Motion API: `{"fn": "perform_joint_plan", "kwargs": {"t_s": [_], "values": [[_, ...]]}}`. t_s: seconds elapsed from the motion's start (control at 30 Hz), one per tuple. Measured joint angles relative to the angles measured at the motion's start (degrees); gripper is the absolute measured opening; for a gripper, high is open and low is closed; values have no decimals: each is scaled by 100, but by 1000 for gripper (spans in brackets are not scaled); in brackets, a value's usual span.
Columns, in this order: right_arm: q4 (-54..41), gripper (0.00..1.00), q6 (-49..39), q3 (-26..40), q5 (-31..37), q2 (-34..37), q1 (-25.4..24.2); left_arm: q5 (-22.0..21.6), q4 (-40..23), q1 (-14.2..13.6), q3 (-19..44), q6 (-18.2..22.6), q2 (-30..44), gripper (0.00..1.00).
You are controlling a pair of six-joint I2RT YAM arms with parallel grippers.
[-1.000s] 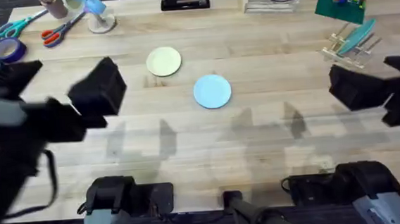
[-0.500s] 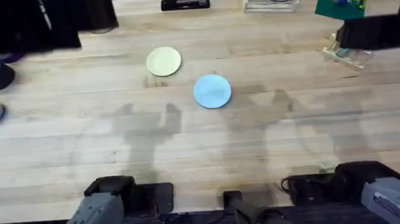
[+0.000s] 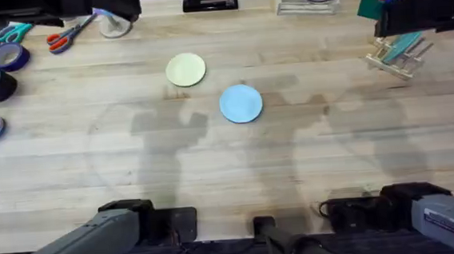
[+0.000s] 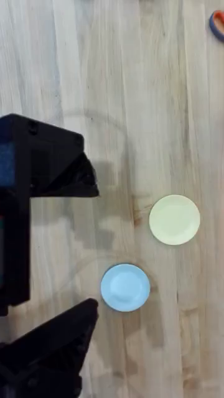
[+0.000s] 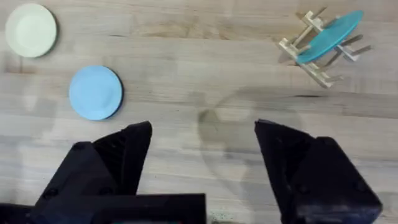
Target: Pick up the plates from the table one by one and place each into a slot on the dish rack.
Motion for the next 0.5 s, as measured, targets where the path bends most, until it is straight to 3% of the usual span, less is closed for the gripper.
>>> {"fn": "perform_joint_plan", "kwargs": {"t_s": [0.03,0.07,0.23,0.27,0.5], "values": [[0,994,0,0,0,0,0,0,-8,0,7,0,0,994],[0,994,0,0,0,0,0,4,-19,0,12,-23,0,933],[-2,993,0,0,0,0,0,58,-71,0,17,-15,0,151],[-2,993,0,0,0,0,0,63,-86,0,17,2,0,72],[-4,993,0,2,0,0,0,94,-332,0,19,0,0,40]]}}
